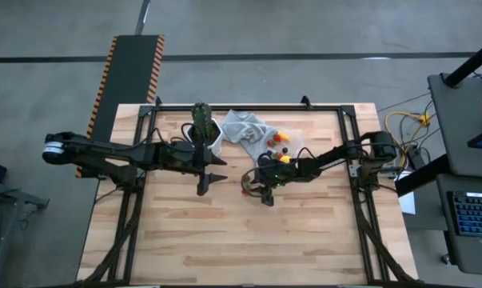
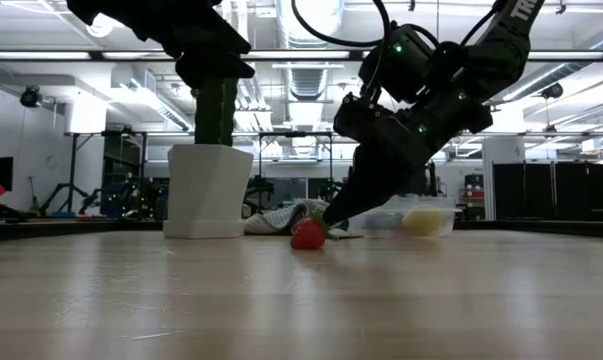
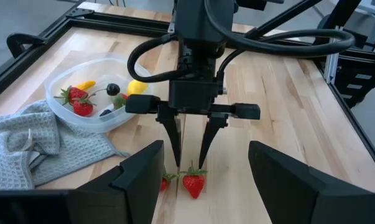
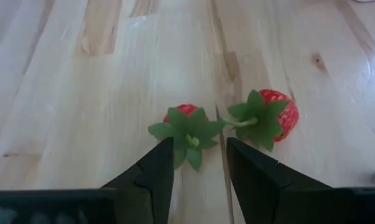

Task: Pick and placing Produce into tupperware
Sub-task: Put the bottom strawberry into the transparent bin

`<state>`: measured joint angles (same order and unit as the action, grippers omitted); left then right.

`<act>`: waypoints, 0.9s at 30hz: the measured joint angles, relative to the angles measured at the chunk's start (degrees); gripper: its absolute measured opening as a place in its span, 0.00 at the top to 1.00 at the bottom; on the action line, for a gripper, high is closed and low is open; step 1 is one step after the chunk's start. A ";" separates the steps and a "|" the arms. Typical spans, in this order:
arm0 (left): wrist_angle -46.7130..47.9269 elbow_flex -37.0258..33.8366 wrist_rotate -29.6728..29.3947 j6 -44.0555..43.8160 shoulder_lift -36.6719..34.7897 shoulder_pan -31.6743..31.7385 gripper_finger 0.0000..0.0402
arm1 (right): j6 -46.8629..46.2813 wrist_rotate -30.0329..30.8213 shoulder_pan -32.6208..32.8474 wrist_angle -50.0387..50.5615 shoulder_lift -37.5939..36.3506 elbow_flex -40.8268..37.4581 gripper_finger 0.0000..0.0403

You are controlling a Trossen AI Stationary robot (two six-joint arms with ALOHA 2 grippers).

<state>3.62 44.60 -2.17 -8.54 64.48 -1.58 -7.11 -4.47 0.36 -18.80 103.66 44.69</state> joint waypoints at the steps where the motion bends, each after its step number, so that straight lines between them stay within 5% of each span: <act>1: -0.02 0.00 -0.01 0.00 0.00 0.00 0.45 | -0.01 0.00 0.00 0.04 0.00 0.00 0.66; 27: -0.01 0.00 -0.01 0.00 0.01 0.00 0.45 | -2.22 0.02 0.00 -0.12 -0.02 0.00 0.98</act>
<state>3.61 44.60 -2.19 -8.54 64.49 -1.58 -9.33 -4.45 0.36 -18.92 103.63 44.69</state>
